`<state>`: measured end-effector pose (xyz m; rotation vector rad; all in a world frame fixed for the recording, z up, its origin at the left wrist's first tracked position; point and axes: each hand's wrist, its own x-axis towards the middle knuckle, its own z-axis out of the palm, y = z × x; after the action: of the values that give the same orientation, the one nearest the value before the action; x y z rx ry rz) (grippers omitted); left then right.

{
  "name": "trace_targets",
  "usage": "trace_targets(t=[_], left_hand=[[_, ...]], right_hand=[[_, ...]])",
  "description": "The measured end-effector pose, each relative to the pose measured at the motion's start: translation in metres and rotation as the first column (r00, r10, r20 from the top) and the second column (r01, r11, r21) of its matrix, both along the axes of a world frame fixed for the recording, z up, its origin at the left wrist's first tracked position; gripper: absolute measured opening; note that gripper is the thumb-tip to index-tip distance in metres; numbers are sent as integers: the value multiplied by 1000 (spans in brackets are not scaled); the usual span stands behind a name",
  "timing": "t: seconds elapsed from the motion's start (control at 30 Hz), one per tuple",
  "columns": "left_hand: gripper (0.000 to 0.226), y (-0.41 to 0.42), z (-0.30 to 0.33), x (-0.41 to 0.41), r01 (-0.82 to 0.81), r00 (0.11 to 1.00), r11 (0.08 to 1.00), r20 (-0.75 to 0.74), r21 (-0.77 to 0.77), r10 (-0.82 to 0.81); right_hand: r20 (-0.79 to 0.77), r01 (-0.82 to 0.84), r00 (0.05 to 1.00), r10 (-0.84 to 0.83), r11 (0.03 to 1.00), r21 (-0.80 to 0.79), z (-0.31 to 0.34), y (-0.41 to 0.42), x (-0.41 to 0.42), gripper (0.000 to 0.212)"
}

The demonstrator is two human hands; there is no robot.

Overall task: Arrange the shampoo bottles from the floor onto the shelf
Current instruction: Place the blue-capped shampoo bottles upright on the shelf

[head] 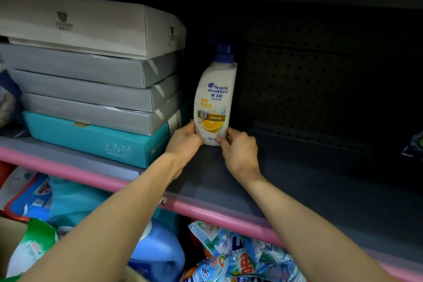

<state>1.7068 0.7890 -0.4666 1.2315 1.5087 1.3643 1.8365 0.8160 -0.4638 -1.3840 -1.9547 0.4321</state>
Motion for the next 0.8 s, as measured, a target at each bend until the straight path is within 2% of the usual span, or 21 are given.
trace_targets(t=[0.1,0.43,0.8], left_hand=[[67,3,2,-1,5,1000,999,-23,-39,-6],[82,9,7,0,4,997,997,-76,-81,-11],[72,18,12,2,-35,996,994,-80,-104,26]], right_hand=[[-9,3,1000,-3,1000,-8,-1,-1,0,31],[34,-11,999,11,1000,-2,-1,-2,-1,32],[120,-27,992,37,996,-79,1,1,1,49]])
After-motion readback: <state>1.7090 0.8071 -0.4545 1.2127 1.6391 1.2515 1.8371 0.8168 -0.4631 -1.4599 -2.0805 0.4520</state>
